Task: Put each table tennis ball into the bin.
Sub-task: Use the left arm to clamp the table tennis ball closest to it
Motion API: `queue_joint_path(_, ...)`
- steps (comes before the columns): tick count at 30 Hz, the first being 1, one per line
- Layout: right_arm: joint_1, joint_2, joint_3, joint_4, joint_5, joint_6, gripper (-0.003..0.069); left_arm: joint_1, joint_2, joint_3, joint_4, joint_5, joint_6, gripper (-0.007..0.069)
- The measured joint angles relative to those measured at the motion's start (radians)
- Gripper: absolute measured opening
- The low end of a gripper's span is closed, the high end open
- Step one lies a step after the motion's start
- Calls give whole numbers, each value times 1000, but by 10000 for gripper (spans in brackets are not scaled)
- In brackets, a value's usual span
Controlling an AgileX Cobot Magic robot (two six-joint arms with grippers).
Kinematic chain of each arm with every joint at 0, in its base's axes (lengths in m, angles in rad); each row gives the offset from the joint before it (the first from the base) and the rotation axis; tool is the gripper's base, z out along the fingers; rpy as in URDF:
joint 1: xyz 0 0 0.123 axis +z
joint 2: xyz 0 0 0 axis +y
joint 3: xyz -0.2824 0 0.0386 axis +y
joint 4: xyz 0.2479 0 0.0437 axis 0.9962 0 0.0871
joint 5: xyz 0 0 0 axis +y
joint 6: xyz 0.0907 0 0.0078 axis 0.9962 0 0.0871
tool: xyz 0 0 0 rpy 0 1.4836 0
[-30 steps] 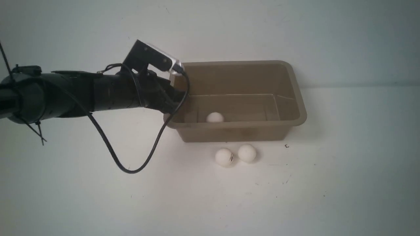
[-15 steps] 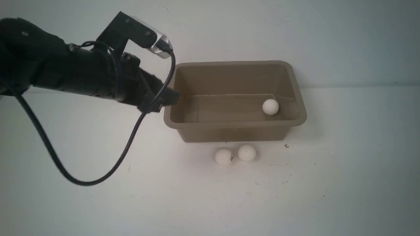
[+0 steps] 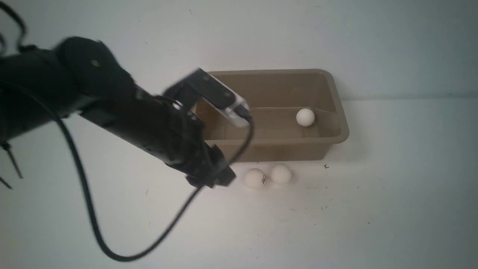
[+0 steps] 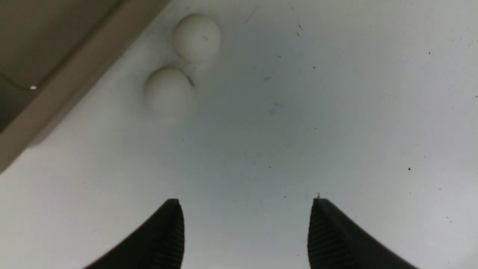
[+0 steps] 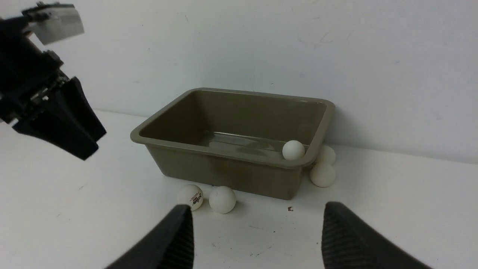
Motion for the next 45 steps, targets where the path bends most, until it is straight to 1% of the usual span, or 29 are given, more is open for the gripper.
queue_joint_path(1,0,0,0,0,0,0,422,-42,19,0,37,-11,-66,405)
queue_joint_path(3,0,0,0,0,0,0,422,-80,30,0,95,-24,-171,405)
queue_joint_path(4,0,0,0,0,0,0,421,-99,31,0,132,-31,-243,405)
queue_joint_path(7,0,0,0,0,0,0,421,-124,31,0,195,-36,-383,405)
queue_joint_path(10,0,0,0,0,0,0,421,-155,36,0,335,-60,-581,405)
queue_joint_path(11,0,0,0,0,0,0,421,-160,40,0,368,-74,-624,405)
queue_joint_path(13,0,0,0,0,0,0,421,-166,52,0,398,-111,-674,405)
queue_joint_path(14,0,0,0,0,0,0,421,-166,54,0,400,-111,-677,405)
queue_joint_path(16,0,0,0,0,-1,0,421,-167,76,0,393,-169,-702,405)
queue_joint_path(20,0,0,0,0,-2,0,421,-167,104,0,316,-210,-709,405)
queue_joint_path(21,0,0,0,0,-3,0,421,-167,119,0,270,-227,-683,405)
queue_joint_path(24,0,0,0,0,-4,0,421,-168,138,0,204,-243,-616,406)
queue_joint_path(26,0,0,0,0,-4,0,421,-168,156,0,138,-253,-554,417)
queue_joint_path(33,0,0,0,0,-5,0,421,-168,228,0,-36,-296,-349,505)
queue_joint_path(34,0,0,0,0,-4,0,421,-168,232,0,-42,-298,-339,506)
queue_joint_path(35,0,0,0,0,-4,0,421,-168,248,0,-58,-336,-292,517)
queue_joint_path(37,0,0,0,0,-4,0,421,-168,253,0,-62,-362,-275,521)
queue_joint_path(39,0,0,0,0,-4,0,421,-168,257,0,-67,-441,-241,521)
queue_joint_path(42,0,0,0,0,-4,0,421,-168,258,0,-74,-495,-223,521)
queue_joint_path(45,0,0,0,0,-4,0,421,-168,275,-1,-76,-505,-220,521)
